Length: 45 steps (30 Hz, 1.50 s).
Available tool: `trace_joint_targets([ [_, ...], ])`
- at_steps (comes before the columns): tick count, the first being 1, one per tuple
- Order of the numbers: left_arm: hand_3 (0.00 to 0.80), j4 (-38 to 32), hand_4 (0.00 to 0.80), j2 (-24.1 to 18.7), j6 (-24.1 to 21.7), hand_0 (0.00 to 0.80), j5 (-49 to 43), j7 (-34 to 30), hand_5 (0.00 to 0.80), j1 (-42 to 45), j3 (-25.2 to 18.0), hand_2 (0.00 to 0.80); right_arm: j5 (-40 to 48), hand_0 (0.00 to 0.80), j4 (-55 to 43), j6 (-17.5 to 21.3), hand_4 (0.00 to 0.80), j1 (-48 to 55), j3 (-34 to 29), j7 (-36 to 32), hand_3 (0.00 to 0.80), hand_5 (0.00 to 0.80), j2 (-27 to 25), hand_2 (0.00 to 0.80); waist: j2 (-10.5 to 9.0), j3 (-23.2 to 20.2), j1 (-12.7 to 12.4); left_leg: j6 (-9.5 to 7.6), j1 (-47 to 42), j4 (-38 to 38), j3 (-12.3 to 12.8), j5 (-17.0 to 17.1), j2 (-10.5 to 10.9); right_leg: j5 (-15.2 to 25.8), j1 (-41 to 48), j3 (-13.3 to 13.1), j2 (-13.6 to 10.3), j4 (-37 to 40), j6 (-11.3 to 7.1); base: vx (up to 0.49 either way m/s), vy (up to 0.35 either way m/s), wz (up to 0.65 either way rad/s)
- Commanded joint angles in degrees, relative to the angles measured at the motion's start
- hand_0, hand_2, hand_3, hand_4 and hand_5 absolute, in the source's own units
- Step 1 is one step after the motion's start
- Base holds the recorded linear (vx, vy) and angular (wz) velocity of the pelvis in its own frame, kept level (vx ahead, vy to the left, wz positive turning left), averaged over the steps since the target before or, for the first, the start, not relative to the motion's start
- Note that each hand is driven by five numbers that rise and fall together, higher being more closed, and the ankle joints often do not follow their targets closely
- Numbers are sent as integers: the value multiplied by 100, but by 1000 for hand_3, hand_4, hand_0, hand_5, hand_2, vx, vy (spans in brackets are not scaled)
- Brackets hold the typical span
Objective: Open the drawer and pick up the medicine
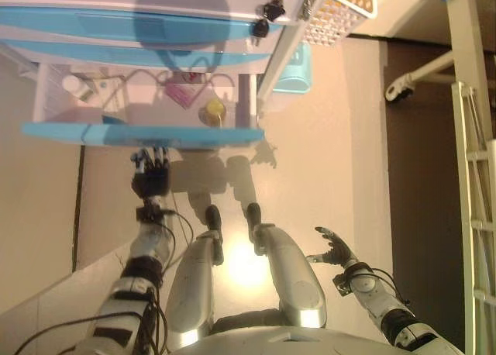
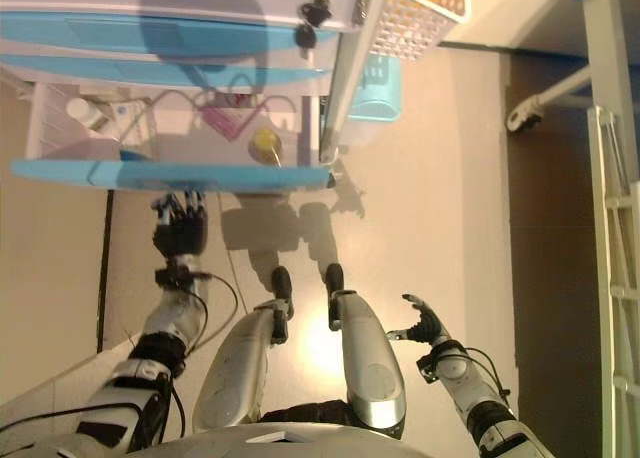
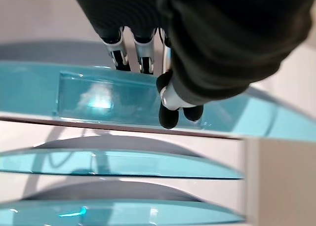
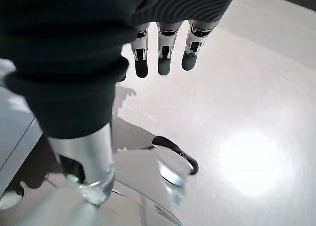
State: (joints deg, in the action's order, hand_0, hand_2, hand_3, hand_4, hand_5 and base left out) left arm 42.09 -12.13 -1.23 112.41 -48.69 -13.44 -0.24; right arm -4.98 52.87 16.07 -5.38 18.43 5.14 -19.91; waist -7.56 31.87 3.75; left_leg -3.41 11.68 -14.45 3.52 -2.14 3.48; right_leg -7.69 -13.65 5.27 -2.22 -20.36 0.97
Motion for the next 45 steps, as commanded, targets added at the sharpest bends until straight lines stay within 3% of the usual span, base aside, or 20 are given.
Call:
trace_joint_targets([
  [1,800,-383,800,-192,738,800,59,-1765,800,404,-586,800,-255,0,75,56,0,413,-367,-13,0,0,-196,0,358,-1049,-522,260,66,-367,-216,-441,32,28,493,418,-86,344,-69,77,-135,44],
  [6,800,1030,800,-148,1202,800,-979,-1208,800,1642,-1269,800,-456,0,347,193,0,429,-846,-330,0,0,-305,0,479,-1419,-833,408,-432,147,-412,-255,19,6,1162,799,-99,852,-91,73,-98,46],
  [13,800,2100,800,-64,928,800,-2351,182,800,2195,-1824,800,-531,0,1028,431,0,281,-1205,-356,0,0,-294,0,670,-1820,-1101,437,-651,400,-683,-174,169,-14,1492,1155,-171,1128,-85,39,-16,40],
  [18,800,2377,800,-58,664,800,-2663,241,800,2247,-1881,800,-495,0,1393,535,0,230,-1342,-367,0,0,-232,0,753,-2005,-1178,394,-814,538,-806,-187,255,-5,1637,1258,-198,1222,-90,26,14,20],
  [19,0,2381,0,-45,511,0,-2779,315,0,2236,-1815,0,-497,0,1486,579,0,239,-1377,-357,0,0,-211,0,768,-2056,-1178,380,-867,593,-823,-184,265,0,1664,1268,-197,1238,-94,22,20,15],
  [23,0,2430,0,-75,-57,0,-3439,898,0,2120,-1560,0,-305,0,1656,727,0,261,-1432,-253,0,0,-165,0,783,-2153,-1135,346,-985,717,-830,-176,275,21,1714,1258,-183,1281,-112,21,25,11],
  [24,0,2488,0,-95,-428,0,-3846,1203,0,2073,-1460,0,-232,0,1676,812,0,271,-1453,-228,0,0,-160,0,783,-2183,-1107,332,-1028,768,-820,-174,272,31,1728,1235,-171,1308,-115,22,30,4],
  [26,0,2538,0,-127,-736,0,-4388,1732,0,1974,-1289,0,-68,0,1658,988,0,293,-1484,-145,0,0,-135,0,766,-2231,-1067,307,-1068,840,-803,-165,284,57,1743,1207,-152,1362,-127,17,35,2],
  [28,0,2648,0,-174,-1353,0,-5504,2718,0,1883,-1086,0,114,0,1494,1252,0,327,-1503,-99,0,0,-139,0,754,-2290,-962,275,-1153,940,-727,-161,250,84,1743,1118,-122,1388,-150,20,52,0],
  [31,0,2532,0,-232,-1724,0,-6838,3497,0,1807,-795,0,267,0,957,1470,0,398,-1471,4,0,0,-178,0,735,-2335,-843,240,-1225,1054,-638,-141,215,125,1721,997,-76,1425,-166,2,47,-12],
  [38,0,1957,0,-480,-1739,0,-9696,4854,0,2044,203,0,286,0,-2216,1036,0,705,-1574,232,0,0,-698,0,745,-2370,-511,183,-1366,1351,-380,-61,98,223,1633,781,-9,1482,-230,-35,62,-16],
  [41,0,2261,0,-477,-1678,0,-9816,4855,0,2070,395,0,-139,0,-3085,1419,0,592,-1699,353,0,0,-915,0,780,-2400,-410,167,-1421,1467,-288,-37,71,236,1607,701,5,1516,-257,-29,83,-22],
  [45,0,2818,0,-386,-1515,0,-9773,4636,0,2056,226,0,-1127,0,-3812,2268,0,314,-1480,561,0,0,-1234,0,770,-2454,-397,193,-1441,1565,-181,-22,46,270,1581,688,-11,1604,-302,-26,47,-18],
])
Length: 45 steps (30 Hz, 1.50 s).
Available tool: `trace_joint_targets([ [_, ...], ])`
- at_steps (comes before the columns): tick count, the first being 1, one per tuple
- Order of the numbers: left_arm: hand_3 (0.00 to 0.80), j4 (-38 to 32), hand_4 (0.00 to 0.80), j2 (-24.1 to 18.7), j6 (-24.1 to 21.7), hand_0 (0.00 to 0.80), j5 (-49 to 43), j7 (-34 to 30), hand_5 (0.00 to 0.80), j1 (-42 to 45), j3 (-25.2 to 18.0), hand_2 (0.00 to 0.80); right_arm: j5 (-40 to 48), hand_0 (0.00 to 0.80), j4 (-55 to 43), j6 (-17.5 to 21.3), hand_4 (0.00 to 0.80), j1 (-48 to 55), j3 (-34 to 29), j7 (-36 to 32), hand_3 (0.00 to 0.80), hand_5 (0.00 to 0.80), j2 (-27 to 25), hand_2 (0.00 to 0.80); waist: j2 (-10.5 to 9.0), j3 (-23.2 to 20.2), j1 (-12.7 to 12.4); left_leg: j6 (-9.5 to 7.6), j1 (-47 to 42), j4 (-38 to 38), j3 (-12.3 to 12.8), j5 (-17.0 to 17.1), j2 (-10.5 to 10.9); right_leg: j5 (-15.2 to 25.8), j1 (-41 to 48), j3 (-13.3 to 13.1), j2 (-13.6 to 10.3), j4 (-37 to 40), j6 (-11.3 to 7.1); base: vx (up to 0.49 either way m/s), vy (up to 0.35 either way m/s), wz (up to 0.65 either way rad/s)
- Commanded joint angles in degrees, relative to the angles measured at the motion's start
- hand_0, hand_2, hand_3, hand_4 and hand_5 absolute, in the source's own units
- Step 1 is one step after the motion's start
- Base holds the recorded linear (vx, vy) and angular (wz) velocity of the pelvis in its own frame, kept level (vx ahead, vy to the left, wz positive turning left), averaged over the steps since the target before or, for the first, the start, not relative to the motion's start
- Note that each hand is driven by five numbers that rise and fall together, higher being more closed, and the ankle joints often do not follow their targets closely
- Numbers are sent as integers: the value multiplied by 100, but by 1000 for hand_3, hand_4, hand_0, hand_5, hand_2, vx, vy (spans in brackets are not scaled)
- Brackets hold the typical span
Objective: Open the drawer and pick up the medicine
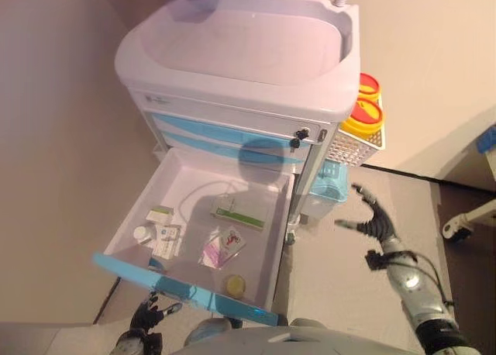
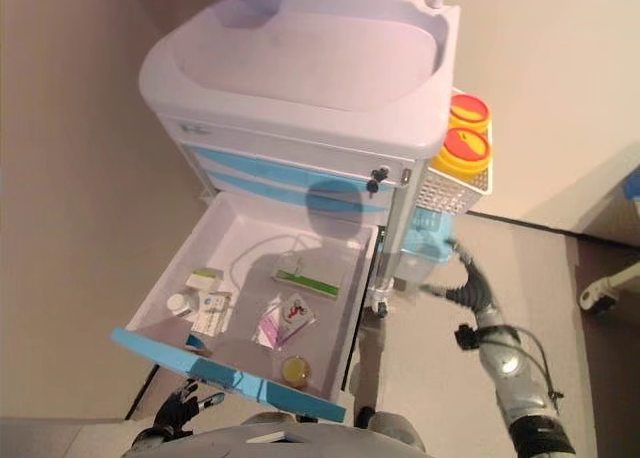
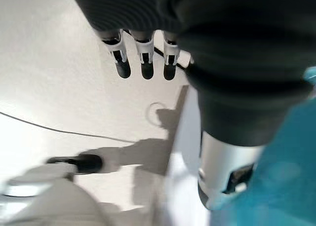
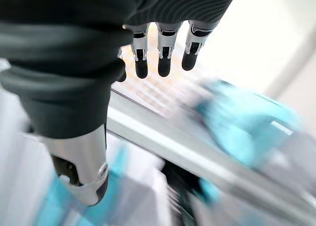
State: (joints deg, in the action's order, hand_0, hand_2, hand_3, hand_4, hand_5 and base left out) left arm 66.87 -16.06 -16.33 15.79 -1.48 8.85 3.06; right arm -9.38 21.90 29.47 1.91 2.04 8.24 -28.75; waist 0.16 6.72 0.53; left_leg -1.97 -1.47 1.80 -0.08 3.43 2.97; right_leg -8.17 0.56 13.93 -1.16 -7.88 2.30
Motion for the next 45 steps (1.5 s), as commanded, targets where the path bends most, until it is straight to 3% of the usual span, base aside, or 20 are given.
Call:
trace_joint_targets([
  [1,0,450,0,21,26,0,-125,-144,0,-170,-158,0,-961,0,-867,1142,0,-501,276,255,0,0,-476,0,-13,48,-100,60,-128,-35,192,-570,94,334,161,-161,-125,390,-446,-30,24,-15],
  [4,0,656,0,83,73,0,-201,-234,0,-123,-272,0,-1201,0,-1197,1431,0,-773,656,-53,0,0,-804,0,-54,17,-213,92,-116,11,210,-546,80,363,173,-95,-152,462,-462,-29,4,-8],
  [8,0,684,0,97,73,0,-201,-288,0,-160,-236,0,-1032,0,-1495,1491,0,-1175,1166,-594,0,0,-1060,0,-102,7,-364,122,-61,38,164,-511,77,363,153,-5,-171,476,-461,-41,-10,3],
  [16,0,396,0,100,-9,0,-293,-386,0,-421,90,0,-2070,0,-1418,1077,0,-2213,2568,-894,0,0,-1126,0,-152,23,-823,140,55,84,-179,-408,143,335,198,310,-238,465,-442,-32,-28,23],
  [23,0,370,0,6,217,0,-466,-353,0,-441,164,0,-3132,0,-299,885,0,-2614,3463,-1047,0,0,-998,0,-195,1,-1172,162,85,145,-586,-332,219,309,307,574,-242,504,-404,7,-46,32],
  [31,0,628,0,-74,319,0,-820,-319,0,-410,108,0,-4463,0,1285,909,0,-2424,3852,-414,0,0,-563,0,-199,-18,-1460,152,130,172,-904,-268,285,287,384,796,-249,516,-387,25,-37,20],
  [37,0,607,0,-10,120,0,-954,-341,0,-413,180,0,-5144,0,1796,715,0,-1960,3803,594,0,0,-235,0,-154,5,-1513,138,194,170,-1006,-228,325,294,359,872,-261,498,-403,24,-23,12],
  [45,0,475,0,138,-141,0,-946,-365,0,-553,489,0,-5589,0,1990,559,0,-1652,3959,1350,0,0,234,0,-39,131,-1525,147,288,197,-1090,-188,376,296,275,918,-299,495,-421,-11,-8,4],
])
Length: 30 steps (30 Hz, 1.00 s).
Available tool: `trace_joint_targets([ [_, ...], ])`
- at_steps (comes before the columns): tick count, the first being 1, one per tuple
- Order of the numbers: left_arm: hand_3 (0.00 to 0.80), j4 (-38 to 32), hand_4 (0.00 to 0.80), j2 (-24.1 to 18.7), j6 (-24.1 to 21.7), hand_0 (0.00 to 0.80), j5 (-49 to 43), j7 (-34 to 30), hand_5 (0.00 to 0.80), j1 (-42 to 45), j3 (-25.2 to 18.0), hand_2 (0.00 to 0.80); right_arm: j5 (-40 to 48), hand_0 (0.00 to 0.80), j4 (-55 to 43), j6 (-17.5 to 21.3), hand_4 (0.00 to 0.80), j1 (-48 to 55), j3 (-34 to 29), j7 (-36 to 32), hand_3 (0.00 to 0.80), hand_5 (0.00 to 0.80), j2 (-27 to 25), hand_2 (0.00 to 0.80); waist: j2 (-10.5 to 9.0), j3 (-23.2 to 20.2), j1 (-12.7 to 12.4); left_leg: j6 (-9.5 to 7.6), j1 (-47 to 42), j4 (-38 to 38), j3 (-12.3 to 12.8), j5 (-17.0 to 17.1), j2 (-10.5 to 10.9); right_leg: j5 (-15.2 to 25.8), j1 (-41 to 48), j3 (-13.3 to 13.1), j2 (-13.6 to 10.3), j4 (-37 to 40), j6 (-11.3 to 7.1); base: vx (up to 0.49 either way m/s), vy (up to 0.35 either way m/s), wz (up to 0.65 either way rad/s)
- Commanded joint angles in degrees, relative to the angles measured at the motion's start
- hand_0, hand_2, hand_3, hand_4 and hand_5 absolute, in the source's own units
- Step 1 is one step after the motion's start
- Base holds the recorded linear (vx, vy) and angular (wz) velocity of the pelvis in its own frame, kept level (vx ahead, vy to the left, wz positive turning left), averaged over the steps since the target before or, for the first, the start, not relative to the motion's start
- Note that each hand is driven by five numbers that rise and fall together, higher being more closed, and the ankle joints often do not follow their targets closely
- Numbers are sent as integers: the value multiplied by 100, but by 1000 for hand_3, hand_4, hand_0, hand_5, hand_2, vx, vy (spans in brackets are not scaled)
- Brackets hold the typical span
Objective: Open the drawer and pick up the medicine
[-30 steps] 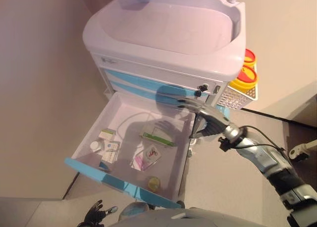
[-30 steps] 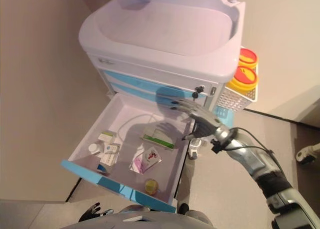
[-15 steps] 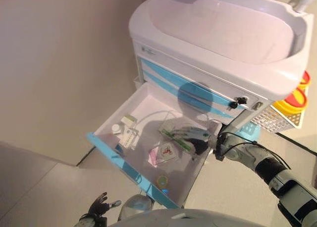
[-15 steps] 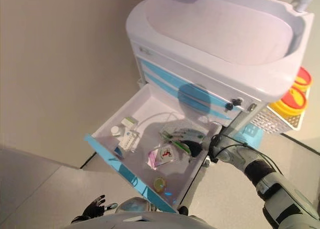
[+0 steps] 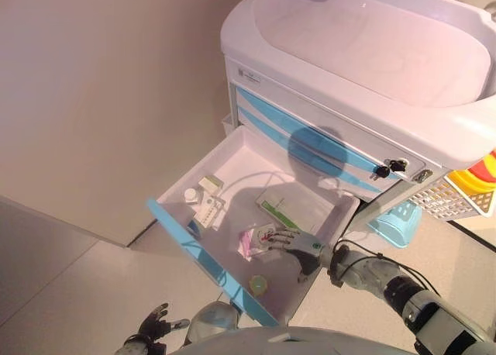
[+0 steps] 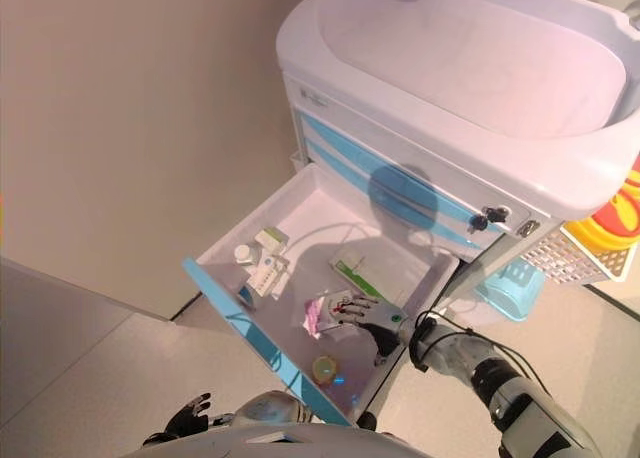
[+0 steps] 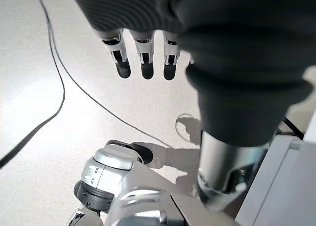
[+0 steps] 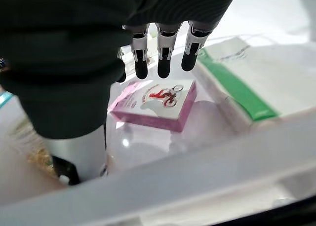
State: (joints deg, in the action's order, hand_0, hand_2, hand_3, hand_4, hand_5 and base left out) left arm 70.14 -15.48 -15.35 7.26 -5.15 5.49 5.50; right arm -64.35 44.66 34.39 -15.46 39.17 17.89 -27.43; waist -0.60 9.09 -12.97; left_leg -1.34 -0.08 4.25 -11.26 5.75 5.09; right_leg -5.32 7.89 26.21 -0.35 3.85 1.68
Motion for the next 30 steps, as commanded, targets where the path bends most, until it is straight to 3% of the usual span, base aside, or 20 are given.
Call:
trace_joint_targets([
  [1,0,147,0,86,-240,0,-96,1,0,-228,261,0,-103,0,-276,72,0,86,263,393,0,0,117,0,48,-112,-167,78,175,-42,14,-392,170,40,-475,-295,-383,-665,-365,-8,-6,4],
  [9,0,173,0,157,-249,0,-227,28,0,-209,364,0,-197,0,133,279,0,87,258,553,0,0,279,0,119,-45,-167,106,182,-52,-9,-397,179,26,-462,-301,-413,-654,-355,2,5,5],
  [30,0,28,0,155,-289,0,-278,-93,0,-63,457,0,-211,0,-14,600,0,126,437,403,0,0,223,0,250,26,-248,148,206,-47,-185,-315,220,-2,-439,-170,-458,-683,-304,1,1,0],
])
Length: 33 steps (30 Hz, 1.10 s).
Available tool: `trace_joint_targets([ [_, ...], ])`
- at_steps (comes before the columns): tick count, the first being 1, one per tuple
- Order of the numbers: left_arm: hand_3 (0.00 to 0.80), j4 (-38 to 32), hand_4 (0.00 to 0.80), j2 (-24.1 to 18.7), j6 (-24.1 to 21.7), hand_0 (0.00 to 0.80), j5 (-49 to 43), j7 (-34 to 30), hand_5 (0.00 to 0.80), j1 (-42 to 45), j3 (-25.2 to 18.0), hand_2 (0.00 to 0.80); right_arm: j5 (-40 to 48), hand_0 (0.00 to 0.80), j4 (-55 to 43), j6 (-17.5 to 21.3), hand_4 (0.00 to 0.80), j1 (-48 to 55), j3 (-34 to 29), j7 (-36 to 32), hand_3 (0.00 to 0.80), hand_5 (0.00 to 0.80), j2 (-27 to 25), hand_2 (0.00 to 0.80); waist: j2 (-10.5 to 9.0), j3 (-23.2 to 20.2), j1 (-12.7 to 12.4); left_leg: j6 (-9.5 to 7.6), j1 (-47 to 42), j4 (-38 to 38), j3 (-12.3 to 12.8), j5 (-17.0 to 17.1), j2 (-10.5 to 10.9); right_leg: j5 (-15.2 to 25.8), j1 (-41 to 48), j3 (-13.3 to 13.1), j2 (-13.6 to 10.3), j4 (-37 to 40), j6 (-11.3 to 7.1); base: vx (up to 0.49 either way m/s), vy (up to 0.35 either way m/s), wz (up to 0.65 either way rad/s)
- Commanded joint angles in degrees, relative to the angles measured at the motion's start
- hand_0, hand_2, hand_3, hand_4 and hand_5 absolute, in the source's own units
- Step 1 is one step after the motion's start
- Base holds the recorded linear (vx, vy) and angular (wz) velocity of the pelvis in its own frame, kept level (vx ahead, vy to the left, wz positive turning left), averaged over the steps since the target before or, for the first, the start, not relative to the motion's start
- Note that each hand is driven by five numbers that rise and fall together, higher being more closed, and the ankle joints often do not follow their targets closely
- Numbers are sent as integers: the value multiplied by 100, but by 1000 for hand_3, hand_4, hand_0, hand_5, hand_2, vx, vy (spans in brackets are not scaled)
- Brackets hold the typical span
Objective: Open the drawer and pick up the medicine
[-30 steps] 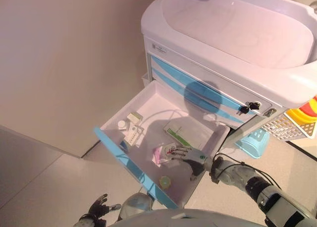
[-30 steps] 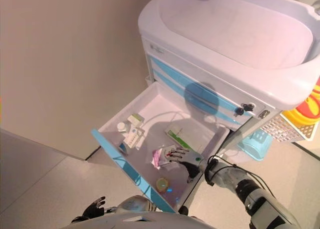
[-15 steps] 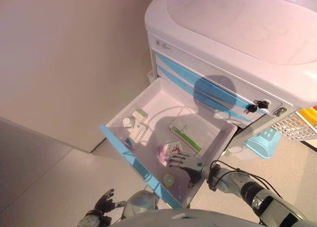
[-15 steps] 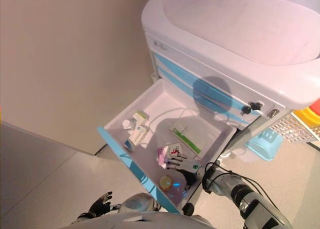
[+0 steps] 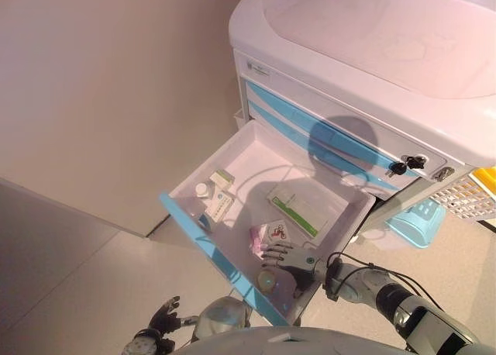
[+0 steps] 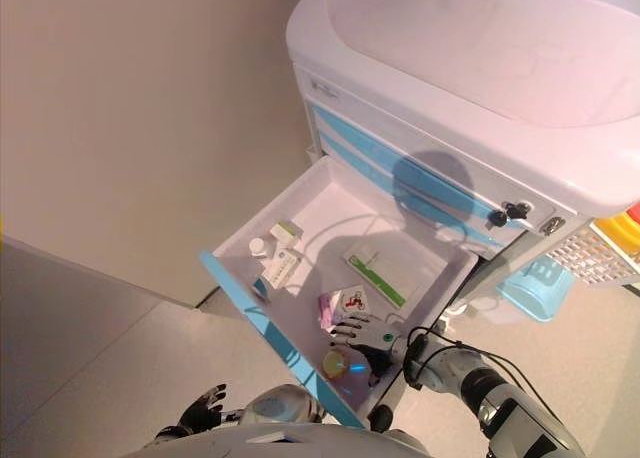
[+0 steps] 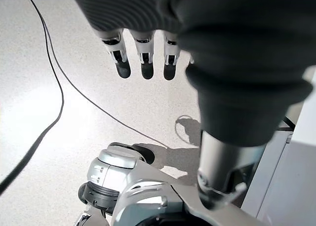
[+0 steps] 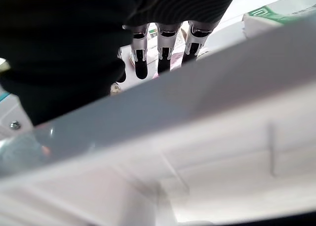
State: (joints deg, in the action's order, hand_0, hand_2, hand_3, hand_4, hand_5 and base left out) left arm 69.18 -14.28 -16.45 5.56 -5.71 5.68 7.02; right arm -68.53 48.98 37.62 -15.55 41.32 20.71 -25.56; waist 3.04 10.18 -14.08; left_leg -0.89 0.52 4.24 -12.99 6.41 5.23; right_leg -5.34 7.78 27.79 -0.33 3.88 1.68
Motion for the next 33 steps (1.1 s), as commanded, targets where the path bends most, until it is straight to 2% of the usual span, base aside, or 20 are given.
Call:
trace_joint_targets([
  [1,0,121,0,40,-181,0,-119,-31,0,-74,309,0,174,0,-421,278,0,147,218,159,0,0,46,0,-107,-82,-143,101,147,-47,-20,-378,211,1,-426,-321,-462,-687,-303,21,12,4],
  [8,0,106,0,61,-162,0,-74,-26,0,-29,335,0,418,0,-509,83,0,143,263,35,0,0,66,0,-58,-61,-165,104,175,-48,-74,-353,248,-5,-446,-281,-490,-714,-300,14,17,7],
  [20,0,163,0,114,-255,0,-69,-60,0,9,354,0,209,0,-244,11,0,211,166,622,0,0,180,0,9,-107,-209,46,163,-58,-106,-381,328,-10,-448,-221,-568,-777,-344,18,13,0],
  [33,0,212,0,95,-266,0,12,-76,0,2,291,0,383,0,-360,-82,0,137,286,446,0,0,244,0,82,-116,-240,-22,147,-36,-118,-384,386,-17,-480,-173,-667,-872,-389,8,7,0],
])
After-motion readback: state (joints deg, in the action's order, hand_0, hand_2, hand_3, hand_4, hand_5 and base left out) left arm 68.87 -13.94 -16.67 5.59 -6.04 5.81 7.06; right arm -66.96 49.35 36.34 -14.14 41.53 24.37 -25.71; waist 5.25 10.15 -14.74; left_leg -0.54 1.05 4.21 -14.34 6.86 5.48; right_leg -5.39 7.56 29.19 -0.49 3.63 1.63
